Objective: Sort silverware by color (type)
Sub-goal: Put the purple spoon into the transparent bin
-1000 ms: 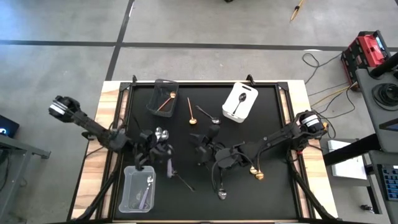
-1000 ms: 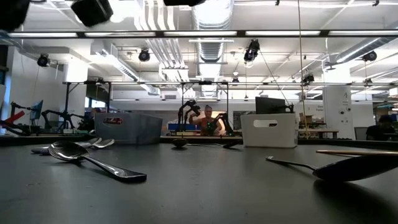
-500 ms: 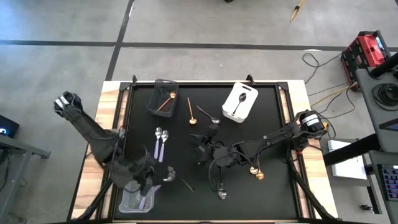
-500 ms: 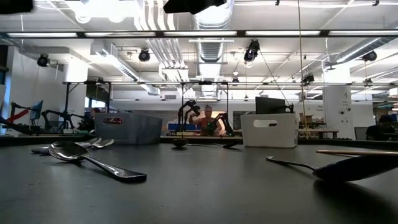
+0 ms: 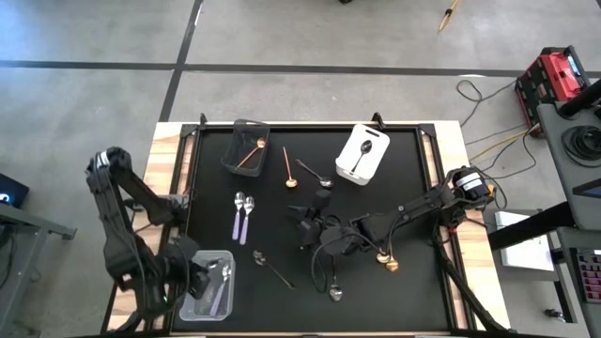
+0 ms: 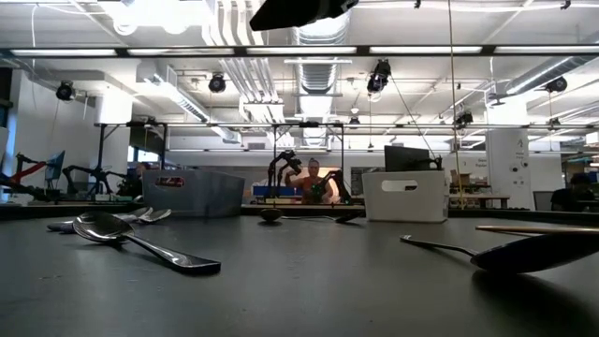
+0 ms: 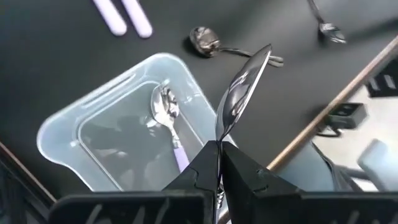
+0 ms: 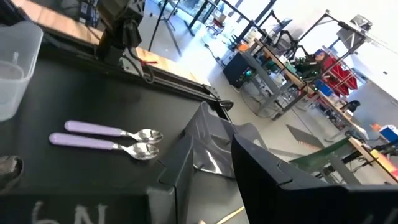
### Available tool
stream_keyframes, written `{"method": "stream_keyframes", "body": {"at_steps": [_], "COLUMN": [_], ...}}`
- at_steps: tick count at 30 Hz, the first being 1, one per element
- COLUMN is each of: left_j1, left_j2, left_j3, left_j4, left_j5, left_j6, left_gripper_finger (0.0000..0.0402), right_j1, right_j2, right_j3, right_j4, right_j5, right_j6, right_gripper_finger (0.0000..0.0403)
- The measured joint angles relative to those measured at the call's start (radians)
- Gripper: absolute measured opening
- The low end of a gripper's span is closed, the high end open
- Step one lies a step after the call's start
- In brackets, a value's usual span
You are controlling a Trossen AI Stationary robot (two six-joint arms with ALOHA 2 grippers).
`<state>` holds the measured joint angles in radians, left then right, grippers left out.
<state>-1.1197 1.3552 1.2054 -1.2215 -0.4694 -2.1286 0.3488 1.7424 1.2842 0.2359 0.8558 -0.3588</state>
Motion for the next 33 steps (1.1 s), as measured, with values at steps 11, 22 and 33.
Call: {"method": "stream_keyframes", "body": {"at_steps": [11,22,33], "left_j1": [-0.010,-0.014,-0.018], "left_j2": [0.084,-0.020,-0.118], "left_j3": [-0.077,-0.240,-0.405], "left_j4": [0.124,0.256,0.453], "left_j5": [-0.026,0.008,-0.047], "left_j6": [-0.088,-0.079,-0.163], "left_gripper_finger": [0.0000,0.0000,0.0000], "right_j1": [-0.023,-0.095,-0.240], "right_j2": [0.000,-0.110,-0.326], "right_j3": [-0.019,-0.037,-0.286], "right_j4": [0.001,0.039,0.353], "right_j5": [0.007,-0.176,-0.519], "right_j6": [-0.128,-0.182,-0.018], "right_gripper_finger": [0.0085,0.0079,0.0066]}}
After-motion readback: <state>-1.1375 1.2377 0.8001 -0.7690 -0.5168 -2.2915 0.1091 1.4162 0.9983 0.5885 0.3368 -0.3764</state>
